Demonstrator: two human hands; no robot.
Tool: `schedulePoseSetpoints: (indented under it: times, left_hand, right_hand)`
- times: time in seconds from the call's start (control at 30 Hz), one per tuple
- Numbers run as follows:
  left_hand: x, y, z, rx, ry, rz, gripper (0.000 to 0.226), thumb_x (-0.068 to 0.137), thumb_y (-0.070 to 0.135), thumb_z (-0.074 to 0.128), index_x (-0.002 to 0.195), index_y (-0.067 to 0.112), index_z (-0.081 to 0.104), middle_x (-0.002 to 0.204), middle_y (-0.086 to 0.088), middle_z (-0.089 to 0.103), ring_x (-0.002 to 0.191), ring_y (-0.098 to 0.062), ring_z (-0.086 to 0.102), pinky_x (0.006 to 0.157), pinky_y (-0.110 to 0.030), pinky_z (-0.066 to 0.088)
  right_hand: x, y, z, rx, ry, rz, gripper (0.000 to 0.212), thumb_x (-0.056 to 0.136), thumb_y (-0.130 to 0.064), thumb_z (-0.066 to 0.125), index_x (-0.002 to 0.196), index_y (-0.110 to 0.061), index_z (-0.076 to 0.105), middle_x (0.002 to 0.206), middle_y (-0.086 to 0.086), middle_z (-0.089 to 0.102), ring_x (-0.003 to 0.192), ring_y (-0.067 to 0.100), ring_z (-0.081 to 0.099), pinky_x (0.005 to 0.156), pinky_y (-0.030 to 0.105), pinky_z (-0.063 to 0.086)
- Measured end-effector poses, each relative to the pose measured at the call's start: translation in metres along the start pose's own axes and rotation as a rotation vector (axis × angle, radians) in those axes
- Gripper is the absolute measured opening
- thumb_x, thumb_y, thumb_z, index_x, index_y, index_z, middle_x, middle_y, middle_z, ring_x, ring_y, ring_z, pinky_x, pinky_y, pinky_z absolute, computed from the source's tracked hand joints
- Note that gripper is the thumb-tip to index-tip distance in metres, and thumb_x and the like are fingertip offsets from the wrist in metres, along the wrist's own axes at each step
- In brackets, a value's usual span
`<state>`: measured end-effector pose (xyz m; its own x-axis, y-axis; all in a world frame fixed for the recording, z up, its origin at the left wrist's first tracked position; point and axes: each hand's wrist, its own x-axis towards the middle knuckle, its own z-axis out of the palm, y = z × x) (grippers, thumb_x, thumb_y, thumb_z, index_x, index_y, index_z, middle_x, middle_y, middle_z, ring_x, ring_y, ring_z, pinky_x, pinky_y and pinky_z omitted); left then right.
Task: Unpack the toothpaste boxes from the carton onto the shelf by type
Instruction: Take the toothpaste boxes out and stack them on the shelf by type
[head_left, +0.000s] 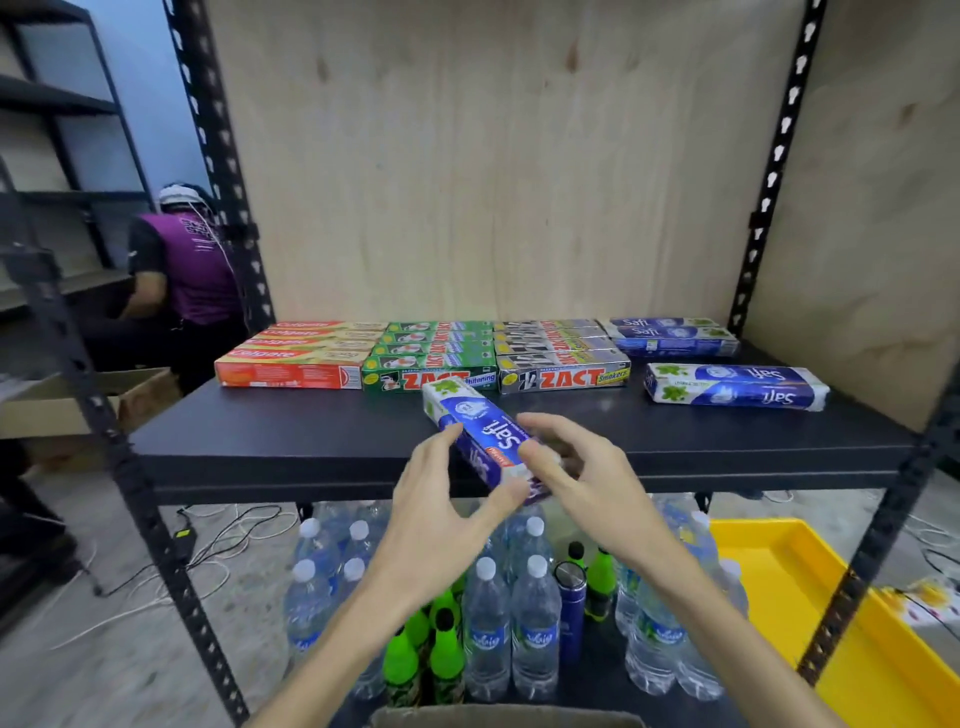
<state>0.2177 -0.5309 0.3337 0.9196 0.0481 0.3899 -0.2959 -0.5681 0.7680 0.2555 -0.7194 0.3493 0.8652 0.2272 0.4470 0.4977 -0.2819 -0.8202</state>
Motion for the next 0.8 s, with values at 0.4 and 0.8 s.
schedulePoseSetpoints:
  times: [0.4,0.8]
  left_hand:
    - [0.034,-0.009,-0.061,0.267,-0.204,0.106,0.081,0.069,0.071,0.071,0.142,0.042,0.049,0.126,0.026,0.057,0.122,0.004,0.043,0.108,-0.031,0.036]
    - [0.102,-0.046,-0.095,0.127,-0.331,0.073,0.063,0.074,0.055,0.082,0.130,0.046,0.056,0.124,0.019,0.068,0.117,-0.003,0.062,0.106,-0.043,0.048]
  right_hand:
    - [0.037,0.014,-0.001,-0.279,0.009,-0.155,0.041,0.098,-0.020,0.063,0.139,-0.023,0.057,0.125,-0.007,0.061,0.109,0.005,0.058,0.091,0.026,0.048]
    - [0.081,0.040,-0.039,-0.476,-0.079,-0.082,0.068,0.084,-0.046,0.075,0.145,-0.025,0.052,0.135,-0.003,0.061,0.125,0.012,0.055,0.105,0.030,0.044]
